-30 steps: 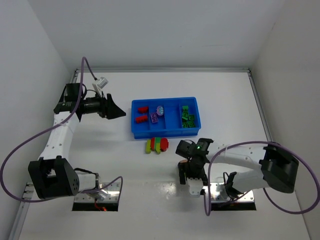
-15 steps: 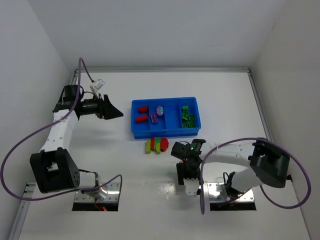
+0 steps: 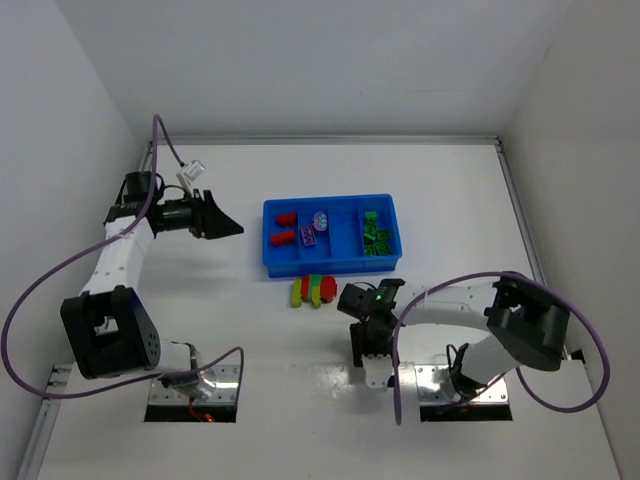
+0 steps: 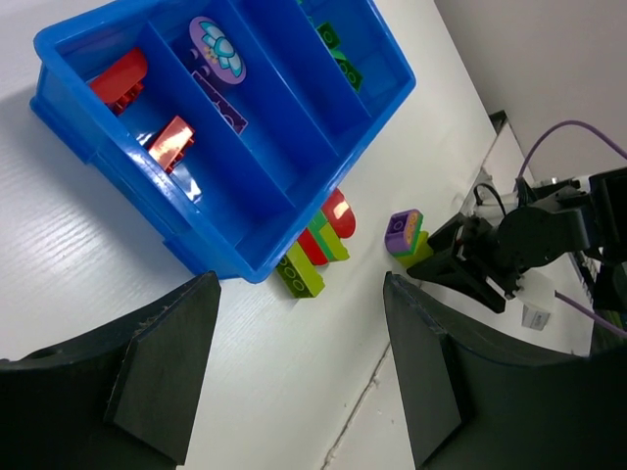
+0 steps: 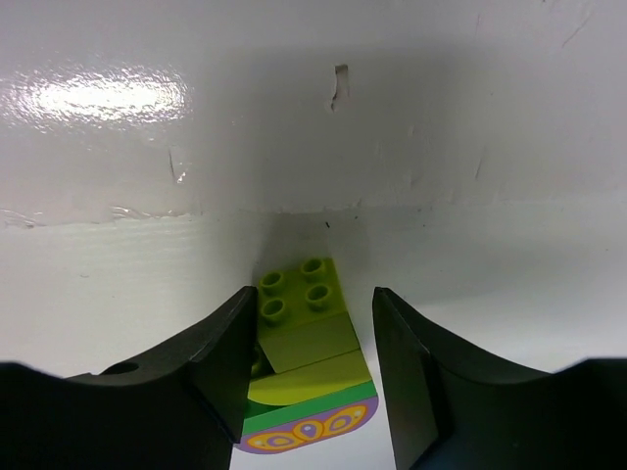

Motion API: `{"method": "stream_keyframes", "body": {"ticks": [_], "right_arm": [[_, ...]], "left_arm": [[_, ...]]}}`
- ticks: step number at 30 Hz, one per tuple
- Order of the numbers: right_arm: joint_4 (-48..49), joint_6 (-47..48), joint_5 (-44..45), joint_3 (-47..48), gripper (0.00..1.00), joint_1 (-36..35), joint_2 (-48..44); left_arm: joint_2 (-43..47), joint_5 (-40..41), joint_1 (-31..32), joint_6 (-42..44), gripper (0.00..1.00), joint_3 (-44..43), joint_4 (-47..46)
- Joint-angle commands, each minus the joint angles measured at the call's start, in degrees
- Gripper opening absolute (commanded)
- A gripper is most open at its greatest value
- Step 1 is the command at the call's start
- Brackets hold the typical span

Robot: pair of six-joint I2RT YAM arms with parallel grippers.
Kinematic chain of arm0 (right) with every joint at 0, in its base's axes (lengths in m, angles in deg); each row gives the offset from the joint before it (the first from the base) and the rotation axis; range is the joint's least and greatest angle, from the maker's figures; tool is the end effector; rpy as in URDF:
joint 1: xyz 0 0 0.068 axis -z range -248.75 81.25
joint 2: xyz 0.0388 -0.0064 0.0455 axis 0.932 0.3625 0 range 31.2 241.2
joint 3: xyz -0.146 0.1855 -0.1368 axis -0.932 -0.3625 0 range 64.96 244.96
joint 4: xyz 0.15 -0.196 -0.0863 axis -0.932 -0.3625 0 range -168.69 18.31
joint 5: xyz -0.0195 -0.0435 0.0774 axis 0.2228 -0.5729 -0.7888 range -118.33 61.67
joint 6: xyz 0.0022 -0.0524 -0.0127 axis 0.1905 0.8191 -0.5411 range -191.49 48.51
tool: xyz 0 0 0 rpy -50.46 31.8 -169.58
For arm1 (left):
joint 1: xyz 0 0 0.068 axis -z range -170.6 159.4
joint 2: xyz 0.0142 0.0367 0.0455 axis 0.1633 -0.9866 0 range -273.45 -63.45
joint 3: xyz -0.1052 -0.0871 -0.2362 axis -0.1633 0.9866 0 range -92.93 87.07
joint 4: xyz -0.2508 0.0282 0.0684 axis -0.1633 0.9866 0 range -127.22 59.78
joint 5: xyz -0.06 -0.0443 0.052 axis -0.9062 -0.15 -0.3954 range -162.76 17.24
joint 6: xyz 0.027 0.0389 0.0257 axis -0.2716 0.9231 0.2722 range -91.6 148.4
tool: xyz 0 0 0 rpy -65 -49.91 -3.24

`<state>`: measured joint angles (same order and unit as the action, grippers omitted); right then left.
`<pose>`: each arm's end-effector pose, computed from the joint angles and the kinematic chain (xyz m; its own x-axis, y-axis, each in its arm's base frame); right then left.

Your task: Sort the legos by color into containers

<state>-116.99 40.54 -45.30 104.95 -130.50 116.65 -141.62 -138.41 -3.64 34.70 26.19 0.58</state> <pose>0.0914 0.1917 0.1360 0.9568 -0.0924 -0.2756 -0.1233 -0.9876 -0.0971 0.2688 0.0290 0.2836 -0.7486 -0.1269 -0.6507 0.5000 0.5365 -0.6798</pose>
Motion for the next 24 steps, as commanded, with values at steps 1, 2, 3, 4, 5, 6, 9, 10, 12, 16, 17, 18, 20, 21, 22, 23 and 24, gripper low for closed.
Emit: {"method": "stream_keyframes", "body": {"ticks": [1,2,3,4,5,6,9,10,12,16,17,18,20,21,22,23,24], "right_arm": [[1.96,6.19,0.44,0.27,0.5,-0.47,0.95],[1.97,6.19,0.45,0.27,0.49,-0.47,1.47],[2.49,6.19,0.45,0.27,0.49,-0.47,1.47],[2.5,6.19,0.45,-0.26,0.48,-0.47,1.47],[3.02,6.19,0.45,-0.26,0.47,-0.47,1.47],[3.02,6.19,0.45,-0.26,0.47,-0.47,1.47],[3.55,6.19,1.06,-0.79,0.44,-1.0,1.47],[4.07,6.19,1.06,-0.79,0.42,-1.0,1.47],[4.08,6.19,1.06,-0.79,0.38,-1.0,1.47],[5.39,5.66,1.68,-1.32,0.24,-1.0,2.0],[5.4,5.66,1.68,-1.84,0.19,-1.0,1.48],[5.92,5.05,0.98,-1.84,0.12,-1.0,1.47],[6.45,2.07,-1.38,-1.15,0.02,-1.61,-1.15],[6.45,0.4,-2.62,-0.44,0.01,-1.61,-2.12],[7.06,-2.23,-4.19,0.61,0.01,-1.61,-2.91],[7.07,-9.74,-5.86,3.49,0.0,-2.13,-4.31],[7.07,-14.07,-9.27,5.43,0.0,-2.14,-4.33]], "left_arm": [[-1.19,-2.82,-1.46,2.31,0.74,0.06,0.08],[-1.19,-2.82,-1.46,2.31,0.74,0.06,0.08],[-1.19,-2.82,-1.46,2.83,0.74,0.06,0.08],[-1.19,-2.82,-1.46,2.83,0.74,0.06,0.08],[-1.19,-2.82,-1.46,2.83,0.74,0.06,0.6],[-1.19,-2.82,-1.46,2.83,0.74,0.06,0.61],[-1.72,-2.82,-1.46,3.45,0.74,0.06,0.61],[-1.72,-2.82,-1.46,3.45,0.74,0.06,1.13],[-2.25,-3.34,-1.46,3.97,0.74,0.06,1.13],[-2.25,-3.35,-1.99,4.5,0.74,0.06,1.66],[-2.25,-3.35,-1.99,4.5,0.74,0.06,1.66],[-2.25,-3.35,-1.99,5.11,0.74,0.58,2.18],[-2.25,-3.35,-1.99,5.73,0.74,1.11,2.8],[-1.38,-3.35,-1.99,6.34,0.74,1.12,2.8],[-0.85,-3.35,-1.99,6.35,0.74,1.73,2.8],[0.72,-3.35,-1.99,7.22,0.74,1.73,2.8],[1.7,-3.35,-1.99,8.36,0.74,2.52,2.8]]}}
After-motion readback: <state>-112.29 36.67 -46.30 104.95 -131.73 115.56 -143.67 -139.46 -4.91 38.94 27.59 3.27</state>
